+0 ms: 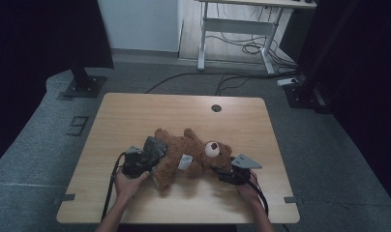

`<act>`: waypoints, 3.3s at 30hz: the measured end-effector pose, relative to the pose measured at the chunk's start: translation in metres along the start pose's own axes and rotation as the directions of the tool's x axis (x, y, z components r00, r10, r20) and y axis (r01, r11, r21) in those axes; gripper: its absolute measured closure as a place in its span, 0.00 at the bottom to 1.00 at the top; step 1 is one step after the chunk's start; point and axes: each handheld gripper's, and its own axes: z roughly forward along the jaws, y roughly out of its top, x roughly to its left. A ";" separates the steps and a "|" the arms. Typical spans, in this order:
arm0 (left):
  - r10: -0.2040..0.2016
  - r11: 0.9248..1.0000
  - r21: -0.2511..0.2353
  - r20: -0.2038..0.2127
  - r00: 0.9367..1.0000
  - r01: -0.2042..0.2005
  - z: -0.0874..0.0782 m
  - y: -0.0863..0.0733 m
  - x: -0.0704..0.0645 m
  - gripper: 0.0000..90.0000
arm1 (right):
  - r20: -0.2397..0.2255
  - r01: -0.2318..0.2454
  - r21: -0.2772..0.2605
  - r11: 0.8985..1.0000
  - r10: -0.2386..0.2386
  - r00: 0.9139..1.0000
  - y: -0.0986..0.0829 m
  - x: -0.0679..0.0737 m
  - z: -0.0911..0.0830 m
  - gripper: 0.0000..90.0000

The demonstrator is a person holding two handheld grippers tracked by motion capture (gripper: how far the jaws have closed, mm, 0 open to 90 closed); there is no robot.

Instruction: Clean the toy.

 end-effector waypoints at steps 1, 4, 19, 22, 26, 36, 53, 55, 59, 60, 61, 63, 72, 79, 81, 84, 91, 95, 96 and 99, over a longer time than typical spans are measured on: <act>0.010 0.999 -0.043 0.003 1.000 -0.010 -0.012 0.011 -0.004 0.85 | -0.001 -0.002 0.002 1.000 0.002 1.000 0.000 0.000 0.000 0.37; 0.055 0.994 -0.099 0.017 0.998 -0.053 -0.028 0.033 -0.021 0.85 | -0.001 -0.006 -0.001 1.000 0.006 1.000 0.000 -0.001 0.000 0.37; 0.070 0.994 -0.085 0.011 0.997 -0.069 0.011 0.045 -0.040 0.84 | 0.005 0.023 -0.004 1.000 -0.022 1.000 -0.002 -0.001 0.000 0.33; -0.006 1.000 -0.003 0.000 1.000 0.006 0.014 0.017 -0.005 0.85 | 0.006 0.018 -0.005 1.000 -0.018 1.000 -0.002 -0.001 0.000 0.32; -0.042 0.999 0.030 0.007 0.999 0.042 0.022 -0.009 0.015 0.84 | 0.010 0.020 -0.003 1.000 -0.020 1.000 -0.001 -0.001 0.001 0.32; 0.000 1.000 -0.027 -0.005 1.000 0.000 0.010 -0.003 0.007 0.83 | 0.045 0.015 -0.004 1.000 -0.015 0.999 0.002 0.000 0.001 0.19; 0.036 0.989 -0.146 -0.010 0.999 -0.037 -0.034 -0.003 -0.002 0.82 | 0.072 -0.110 -0.118 0.987 0.119 0.990 0.022 -0.002 -0.036 0.10; 0.039 0.987 -0.155 -0.020 0.999 -0.041 -0.039 -0.004 -0.001 0.82 | 0.074 -0.113 -0.122 0.986 0.122 0.990 0.021 -0.002 -0.039 0.11; 0.043 0.984 -0.170 -0.038 0.998 -0.049 -0.048 -0.006 0.002 0.82 | 0.074 -0.109 -0.116 0.987 0.118 0.990 0.018 -0.002 -0.044 0.12; 0.048 0.982 -0.181 -0.053 0.997 -0.057 -0.054 -0.007 0.004 0.82 | 0.079 -0.110 -0.108 0.988 0.119 0.990 0.016 -0.003 -0.048 0.13; 0.048 0.982 -0.181 -0.053 0.997 -0.057 -0.054 -0.007 0.004 0.82 | 0.079 -0.110 -0.108 0.988 0.119 0.990 0.016 -0.003 -0.048 0.13; 0.060 0.981 -0.178 -0.063 0.996 -0.071 -0.059 -0.010 0.005 0.82 | 0.085 -0.115 -0.104 0.988 0.124 0.989 0.015 -0.004 -0.051 0.14; 0.054 0.983 -0.168 -0.087 0.995 -0.068 -0.070 -0.022 0.014 0.82 | 0.096 -0.109 -0.081 0.991 0.117 0.989 0.009 -0.005 -0.056 0.15; 0.027 0.991 -0.127 -0.161 0.987 -0.047 -0.081 -0.041 0.036 0.82 | 0.108 -0.117 -0.070 0.991 0.124 0.986 0.003 -0.008 -0.061 0.16; 0.018 0.995 -0.098 -0.189 0.982 -0.037 -0.085 -0.050 0.045 0.81 | 0.110 -0.121 -0.068 0.990 0.128 0.986 0.002 -0.009 -0.061 0.16; 0.017 0.996 -0.080 -0.201 0.980 -0.033 -0.086 -0.054 0.049 0.80 | 0.110 -0.122 -0.066 0.990 0.129 0.985 0.001 -0.009 -0.060 0.16; 0.043 0.998 -0.027 -0.245 0.969 -0.052 -0.083 -0.062 0.054 0.78 | 0.109 -0.114 -0.045 0.992 0.119 0.987 -0.003 -0.007 -0.059 0.16; 0.074 0.997 0.009 -0.275 0.959 -0.074 -0.077 -0.066 0.054 0.70 | 0.112 -0.118 -0.042 0.992 0.122 0.986 -0.005 -0.008 -0.061 0.16; 0.074 0.997 0.009 -0.275 0.959 -0.074 -0.077 -0.066 0.054 0.67 | 0.112 -0.118 -0.042 0.992 0.122 0.986 -0.005 -0.008 -0.061 0.16; 0.075 0.997 0.012 -0.267 0.961 -0.075 -0.073 -0.067 0.053 0.54 | 0.112 -0.117 -0.041 0.992 0.121 0.986 -0.006 -0.008 -0.062 0.16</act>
